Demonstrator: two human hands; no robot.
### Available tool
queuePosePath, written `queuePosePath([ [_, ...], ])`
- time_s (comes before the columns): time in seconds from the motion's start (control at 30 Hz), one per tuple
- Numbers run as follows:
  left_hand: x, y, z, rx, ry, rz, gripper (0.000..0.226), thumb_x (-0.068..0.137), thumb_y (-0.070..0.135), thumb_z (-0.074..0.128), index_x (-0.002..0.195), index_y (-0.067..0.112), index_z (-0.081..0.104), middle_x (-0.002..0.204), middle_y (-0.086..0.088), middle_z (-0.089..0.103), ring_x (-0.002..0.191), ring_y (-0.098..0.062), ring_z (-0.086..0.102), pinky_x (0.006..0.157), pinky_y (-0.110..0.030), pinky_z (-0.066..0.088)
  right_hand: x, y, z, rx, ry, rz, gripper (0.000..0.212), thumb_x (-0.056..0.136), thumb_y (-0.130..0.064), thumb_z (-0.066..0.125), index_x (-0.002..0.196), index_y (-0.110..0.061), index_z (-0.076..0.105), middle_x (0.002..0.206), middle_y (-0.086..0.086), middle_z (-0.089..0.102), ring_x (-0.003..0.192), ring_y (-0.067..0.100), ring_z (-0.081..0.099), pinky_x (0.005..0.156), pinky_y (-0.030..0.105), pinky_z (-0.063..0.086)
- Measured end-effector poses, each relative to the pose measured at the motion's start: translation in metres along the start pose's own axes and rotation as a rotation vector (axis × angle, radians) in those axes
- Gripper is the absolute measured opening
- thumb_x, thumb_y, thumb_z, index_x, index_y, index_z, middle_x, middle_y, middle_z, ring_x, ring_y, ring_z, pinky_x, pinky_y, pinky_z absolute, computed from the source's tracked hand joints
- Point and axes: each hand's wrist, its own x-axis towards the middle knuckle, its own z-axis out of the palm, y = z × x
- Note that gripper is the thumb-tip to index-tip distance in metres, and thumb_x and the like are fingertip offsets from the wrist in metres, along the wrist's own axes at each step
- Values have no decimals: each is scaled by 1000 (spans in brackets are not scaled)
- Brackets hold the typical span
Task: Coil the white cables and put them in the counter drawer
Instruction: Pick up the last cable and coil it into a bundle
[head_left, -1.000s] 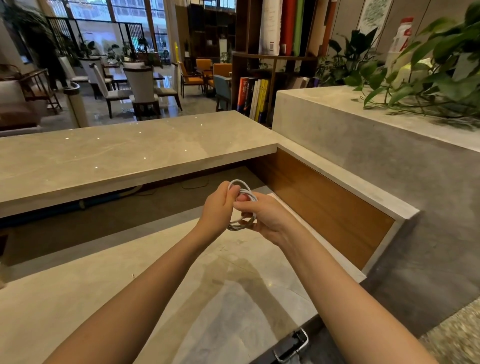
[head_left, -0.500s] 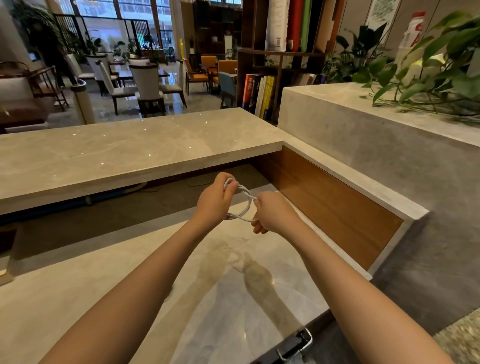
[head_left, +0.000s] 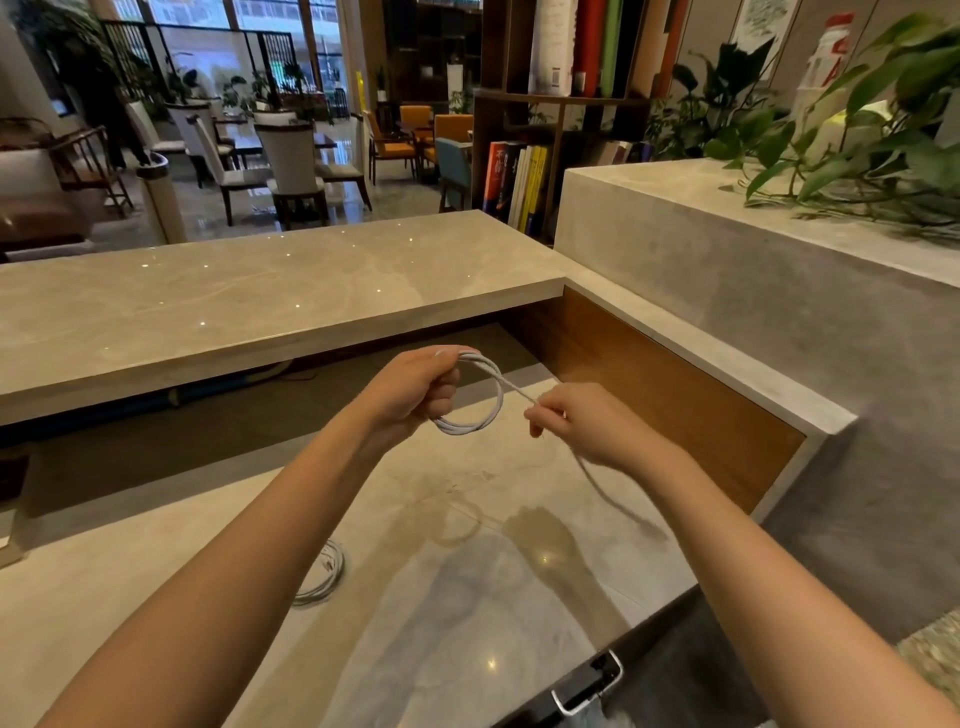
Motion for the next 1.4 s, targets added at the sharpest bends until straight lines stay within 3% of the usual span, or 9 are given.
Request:
queuePosePath([
  [0.1,-3,-5,16,-194,1,-44,27,100,14,33,97,7,59,51,6,33,39,-3,24,34,-13,19,6,-1,24,-33,38,75,35,96,-31,47,91,-6,72,85,10,69,74,22,61,66,31,45],
  [0.23,-6,-15,28,-354,58,-46,26,100,14,32,91,10,56,50,5,32,36,-3,24,31,-13,19,7,-11,35,574,77,163,22,93,-14,54,101,1,67,83,12,68,71,18,66,74,28,58],
  [0.43,-9,-22,28,103,243,98,29,101,23,33,114,10,54,64,2,35,51,-8,29,45,-20,27,1,-29,23,927,2,162,32,88,-22,61,119,-15,56,104,2,65,96,15,63,79,24,52],
  [0.7,-13,-26,42,600,354,231,21,99,26,40,109,12,53,90,-4,56,74,-15,53,65,-25,45,0,-33,32,893,340,193,14,94,-15,51,107,-16,55,95,4,69,89,17,65,75,25,51],
  [0.9,-11,-24,40,505,318,162,19,98,24,43,108,14,55,87,-1,61,78,-13,59,65,-19,46,-3,-29,33,1140,233,233,13,94,-17,50,102,-15,61,90,4,69,90,17,64,91,34,49],
  [1.0,-10,-24,38,121,247,36,17,95,16,48,108,11,59,95,-8,65,88,-18,62,73,-24,50,-6,-29,39,1206,188,320,24,98,-22,44,104,-9,63,81,7,70,81,17,64,83,33,51],
  [1.13,-19,-23,36,-357,38,-168,19,91,3,44,79,0,58,65,-10,58,68,-20,56,70,-31,53,1,-23,46,1064,234,450,21,95,-19,44,94,-7,61,88,12,66,77,20,59,71,29,48],
  [1.27,-21,-22,33,-309,-61,-254,24,88,10,48,66,6,57,52,-6,46,55,-19,51,69,-32,47,7,-16,49,885,321,472,13,91,-16,51,99,-8,58,95,10,62,80,19,54,62,25,43],
  [1.4,-22,-22,34,-137,-6,-195,11,87,1,50,82,6,59,42,0,40,42,-12,45,69,-28,49,8,-15,44,912,268,410,23,86,-6,56,108,-8,60,98,10,64,85,19,58,64,24,48],
])
